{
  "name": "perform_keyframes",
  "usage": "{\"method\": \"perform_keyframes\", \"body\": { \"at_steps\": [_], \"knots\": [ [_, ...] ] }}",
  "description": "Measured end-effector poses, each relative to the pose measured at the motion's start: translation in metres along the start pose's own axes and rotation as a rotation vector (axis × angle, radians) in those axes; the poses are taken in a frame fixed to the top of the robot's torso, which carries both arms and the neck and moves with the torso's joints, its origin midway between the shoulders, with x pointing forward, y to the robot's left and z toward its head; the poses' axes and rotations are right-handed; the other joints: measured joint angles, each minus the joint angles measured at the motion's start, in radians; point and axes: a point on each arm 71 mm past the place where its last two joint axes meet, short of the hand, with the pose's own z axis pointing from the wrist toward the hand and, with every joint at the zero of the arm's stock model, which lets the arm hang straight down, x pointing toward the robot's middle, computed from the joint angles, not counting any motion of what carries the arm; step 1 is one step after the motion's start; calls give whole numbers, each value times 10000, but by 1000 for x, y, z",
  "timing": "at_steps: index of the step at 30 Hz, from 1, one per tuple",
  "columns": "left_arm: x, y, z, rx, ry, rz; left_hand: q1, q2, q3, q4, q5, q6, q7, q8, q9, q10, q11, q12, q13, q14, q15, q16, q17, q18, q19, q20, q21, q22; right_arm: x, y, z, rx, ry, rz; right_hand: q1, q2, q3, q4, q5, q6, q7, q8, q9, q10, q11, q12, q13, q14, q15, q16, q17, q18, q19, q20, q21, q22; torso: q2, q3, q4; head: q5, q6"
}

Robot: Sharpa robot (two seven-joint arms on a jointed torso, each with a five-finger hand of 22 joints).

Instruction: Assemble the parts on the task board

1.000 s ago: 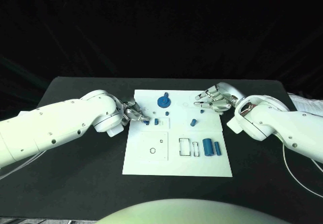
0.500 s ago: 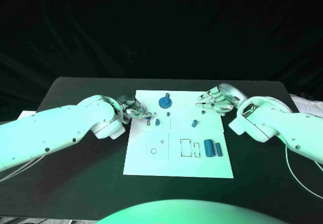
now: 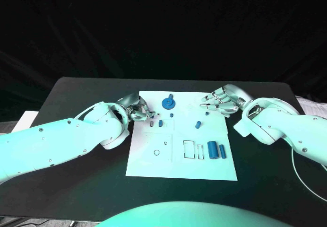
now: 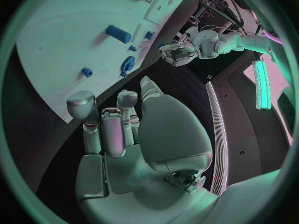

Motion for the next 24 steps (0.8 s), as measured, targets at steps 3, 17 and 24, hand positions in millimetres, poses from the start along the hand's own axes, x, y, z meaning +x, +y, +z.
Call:
{"method": "perform_keyframes", "body": {
  "at_steps": [3,17,24],
  "knots": [
    [4,0,0,-9,-140,205,-41,-41,56,1,-11,7,-6,49,9,18,-18,70,48,0,0,0,0,1,0,0,0,0,0,0,0,-4,-2,1,0,0,0,0,0,0,0,0,0,0,0,0,0,0,0,0,0,0,0,0,0,0,2,-6,-1,9,6],
    [13,9,5,-524,-164,690,-135,-135,192,-26,-432,-19,-101,251,2,90,-89,242,212,-1,0,0,8,1,0,0,0,0,1,1,0,-44,9,13,0,0,-43,43,0,0,0,0,0,0,0,0,-1,0,0,0,-2,0,0,0,0,1,19,-25,-16,2,-26],
    [15,12,7,-746,139,895,-172,-172,225,-59,-434,-17,-103,299,-8,91,-90,283,235,-1,0,0,7,1,0,0,0,0,1,1,0,-57,13,17,0,0,-43,42,0,0,0,0,0,0,0,0,-1,0,0,0,-2,-1,0,0,0,1,22,-30,-10,-29,-53]
  ]
}}
